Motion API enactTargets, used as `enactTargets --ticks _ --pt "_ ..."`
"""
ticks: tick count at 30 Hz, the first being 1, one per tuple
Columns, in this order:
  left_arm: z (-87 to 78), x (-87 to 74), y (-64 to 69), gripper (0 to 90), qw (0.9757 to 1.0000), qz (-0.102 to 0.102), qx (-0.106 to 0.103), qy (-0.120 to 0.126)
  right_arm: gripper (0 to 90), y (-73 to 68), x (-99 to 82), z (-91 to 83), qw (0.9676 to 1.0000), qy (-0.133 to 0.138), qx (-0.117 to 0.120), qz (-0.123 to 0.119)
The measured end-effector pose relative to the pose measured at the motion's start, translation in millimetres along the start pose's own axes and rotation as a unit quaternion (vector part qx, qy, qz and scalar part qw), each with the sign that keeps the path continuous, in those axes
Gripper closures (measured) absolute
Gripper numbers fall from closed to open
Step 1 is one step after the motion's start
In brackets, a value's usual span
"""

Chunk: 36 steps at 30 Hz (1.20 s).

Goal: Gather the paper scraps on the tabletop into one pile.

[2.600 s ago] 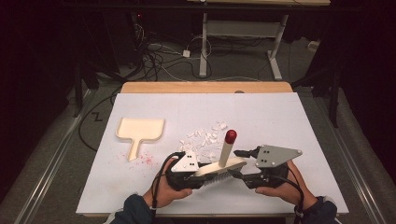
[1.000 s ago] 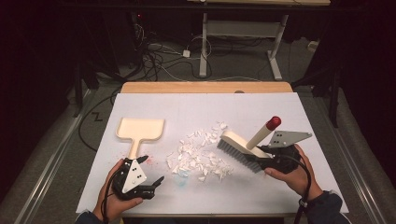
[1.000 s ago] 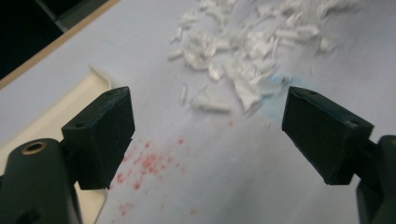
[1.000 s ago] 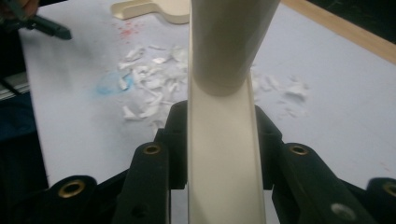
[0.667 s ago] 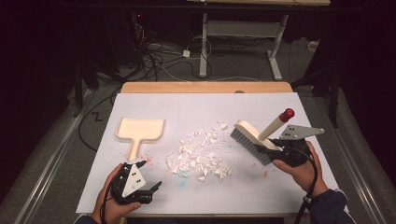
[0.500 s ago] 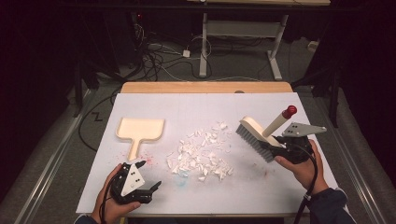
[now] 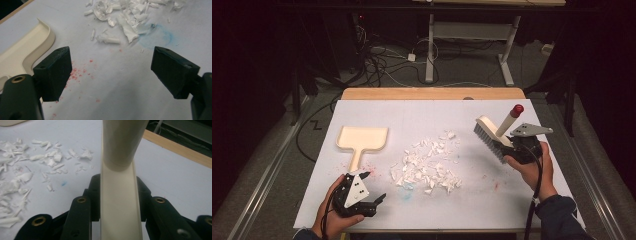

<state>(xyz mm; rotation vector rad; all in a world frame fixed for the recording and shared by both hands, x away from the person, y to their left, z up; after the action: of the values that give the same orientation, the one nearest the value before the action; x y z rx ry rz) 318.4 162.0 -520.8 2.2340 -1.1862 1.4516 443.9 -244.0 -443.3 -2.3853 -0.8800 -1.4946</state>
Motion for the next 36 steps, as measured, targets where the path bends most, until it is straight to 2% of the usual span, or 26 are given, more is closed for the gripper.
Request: enactTargets --ticks 2,4,5,6,8,9,10,11,12,14,16,20,21,22,23,25,27,28,29,30,31,32,33,35,36 --pt "0.2 -1.5 0.1 16.4 1.0000 -0.002 0.000 -0.004 67.9 4.9 3.5 10.5 0.9998 -0.002 -0.017 -0.005" --pt "0.0 -1.3 0.4 16.5 1.0000 -0.002 0.001 -0.004 67.9 6.1 5.2 13.5 0.9998 0.000 -0.018 -0.010" --pt "0.3 -0.4 0.6 16.5 1.0000 -0.002 0.000 -0.002 67.9 7.4 7.1 18.2 0.9997 0.000 -0.021 -0.013" --pt "0.7 0.5 0.7 16.5 1.0000 0.001 0.001 -0.002 67.9 9.1 11.9 29.9 0.9992 0.001 -0.033 -0.023" --pt "1.5 0.8 0.9 16.4 1.0000 0.001 -0.001 -0.002 67.9 8.5 13.3 34.4 0.9991 0.001 -0.036 -0.024" --pt "1.8 0.7 1.1 16.5 1.0000 0.002 -0.002 -0.003 67.9 7.3 15.7 47.6 0.9977 -0.005 -0.049 -0.046" --pt "2.2 0.5 1.4 16.5 1.0000 0.003 -0.003 -0.004 67.9 7.3 15.7 47.6 0.9977 -0.005 -0.049 -0.046" --pt "2.2 0.2 1.6 16.4 1.0000 0.003 -0.003 -0.004 67.9 5.5 16.1 54.6 0.9973 -0.011 -0.052 -0.051" --pt "1.8 -0.2 1.7 16.4 1.0000 0.003 -0.003 -0.005 67.9 0.3 17.0 70.4 0.9955 -0.022 -0.058 -0.071" --pt "1.5 -0.7 2.1 16.4 1.0000 0.001 -0.003 -0.004 67.9 -1.9 17.3 75.3 0.9950 -0.026 -0.060 -0.075" --pt "0.9 -1.1 2.0 16.4 1.0000 0.002 -0.003 -0.006 67.9 -12.0 17.9 95.2 0.9926 -0.043 -0.060 -0.097" --pt "-0.2 -0.9 2.0 16.5 1.0000 0.001 -0.002 -0.005 68.0 -22.6 17.7 109.0 0.9928 -0.047 -0.048 -0.100" --pt "-0.2 -1.0 1.9 16.5 1.0000 0.000 -0.002 -0.005 68.0 -27.4 18.4 113.0 0.9928 -0.047 -0.045 -0.101" --pt "0.0 -1.3 1.9 16.5 1.0000 0.000 -0.002 -0.005 67.9 -37.5 19.8 119.6 0.9911 -0.050 -0.042 -0.116" --pt "0.2 -1.5 1.9 16.5 1.0000 -0.001 -0.003 -0.005 67.9 -37.5 19.8 119.6 0.9911 -0.050 -0.042 -0.116" --pt "0.7 -1.4 1.9 16.4 1.0000 -0.002 -0.004 -0.005 67.9 -52.2 22.1 126.1 0.9899 -0.050 -0.029 -0.129" --pt "0.7 -1.2 1.9 16.5 1.0000 -0.003 -0.004 -0.004 67.9 -62.1 24.3 129.7 0.9897 -0.041 -0.016 -0.136" --pt "0.7 -1.0 1.9 16.4 1.0000 -0.003 -0.004 -0.004 67.8 -69.0 24.6 130.6 0.9907 -0.037 -0.005 -0.131" --pt "0.7 -1.0 2.0 16.4 1.0000 -0.002 -0.004 -0.004 67.8 -69.0 24.6 130.6 0.9907 -0.037 -0.005 -0.131" --pt "0.7 -1.1 2.1 16.4 1.0000 -0.002 -0.004 -0.004 67.7 -81.1 24.4 132.8 0.9898 -0.030 0.012 -0.139" --pt "0.8 -1.5 2.1 16.4 1.0000 -0.001 -0.005 -0.006 67.5 -87.4 23.7 133.2 0.9886 -0.028 0.022 -0.146" --pt "0.8 -1.5 2.1 16.4 1.0000 -0.001 -0.005 -0.006 67.5 -87.4 23.7 133.2 0.9886 -0.028 0.022 -0.146" --pt "0.9 -1.6 2.2 16.4 1.0000 -0.002 -0.006 -0.006 67.5 -93.6 23.3 133.5 0.9876 -0.024 0.031 -0.152" --pt "1.0 -1.7 2.3 16.4 1.0000 -0.001 -0.006 -0.006 67.4 -106.2 23.6 132.5 0.9849 -0.010 0.056 -0.163" --pt "1.1 -1.7 2.5 16.4 1.0000 -0.001 -0.006 -0.006 67.4 -116.3 24.4 129.9 0.9816 0.000 0.079 -0.174"
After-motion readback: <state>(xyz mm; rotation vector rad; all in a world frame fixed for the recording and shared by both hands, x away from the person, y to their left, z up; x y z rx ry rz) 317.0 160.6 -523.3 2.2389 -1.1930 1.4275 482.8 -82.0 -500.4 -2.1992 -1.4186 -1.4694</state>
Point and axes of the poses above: each handheld gripper's, and its own axes: z roughly forward along the jaws, x roughly out of its top, y roughly to its right, the point moved 8 cm from there along z, roughly forward along the jaws, and after that the axes turned 9 degrees about y, right-handed, at the moved point
